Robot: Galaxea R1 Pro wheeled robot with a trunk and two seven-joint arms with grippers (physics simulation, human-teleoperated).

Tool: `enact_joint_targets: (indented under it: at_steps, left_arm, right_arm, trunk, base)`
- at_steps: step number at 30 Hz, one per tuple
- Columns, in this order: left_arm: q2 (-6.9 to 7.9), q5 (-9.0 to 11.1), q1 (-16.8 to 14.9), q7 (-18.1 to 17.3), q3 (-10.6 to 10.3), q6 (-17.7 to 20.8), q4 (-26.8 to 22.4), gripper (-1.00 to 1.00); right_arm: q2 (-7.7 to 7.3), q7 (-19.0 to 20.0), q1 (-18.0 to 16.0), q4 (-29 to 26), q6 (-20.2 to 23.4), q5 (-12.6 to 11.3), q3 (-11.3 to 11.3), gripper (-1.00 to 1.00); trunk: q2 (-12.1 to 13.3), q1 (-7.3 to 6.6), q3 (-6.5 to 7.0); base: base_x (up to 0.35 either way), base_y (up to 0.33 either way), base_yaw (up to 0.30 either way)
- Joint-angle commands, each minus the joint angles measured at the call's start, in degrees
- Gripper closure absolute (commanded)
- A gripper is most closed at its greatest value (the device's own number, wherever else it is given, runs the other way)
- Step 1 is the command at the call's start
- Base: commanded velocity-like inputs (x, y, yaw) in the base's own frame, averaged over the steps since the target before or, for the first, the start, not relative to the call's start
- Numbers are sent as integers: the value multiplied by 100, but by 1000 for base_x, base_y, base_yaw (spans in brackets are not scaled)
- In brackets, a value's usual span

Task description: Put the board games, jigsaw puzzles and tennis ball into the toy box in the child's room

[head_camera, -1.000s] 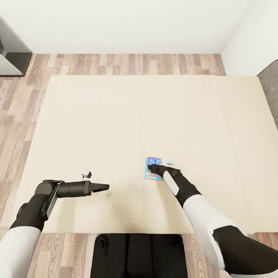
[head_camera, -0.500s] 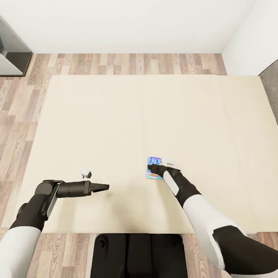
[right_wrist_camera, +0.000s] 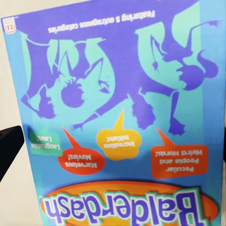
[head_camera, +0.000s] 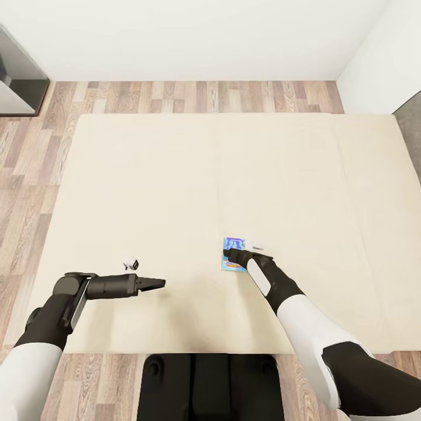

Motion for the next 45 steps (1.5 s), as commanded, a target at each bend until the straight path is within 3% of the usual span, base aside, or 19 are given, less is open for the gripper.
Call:
enact_joint_targets:
  at_steps: [1, 45]
  left_arm:
    - [0, -26, -1, -33, 3, 60, -3, -100]
    - [1, -26, -1, -33, 3, 59, -3, -100]
  right_arm:
    - [-4, -55, -1, -10, 20, -62, 35, -100]
    - [39, -55, -1, -11, 12, -60, 107, -100]
  trunk:
    - [-9, 3, -6]
    - [-9, 3, -6]
  base:
    - [0, 76, 0]
    - [-5, 53, 0]
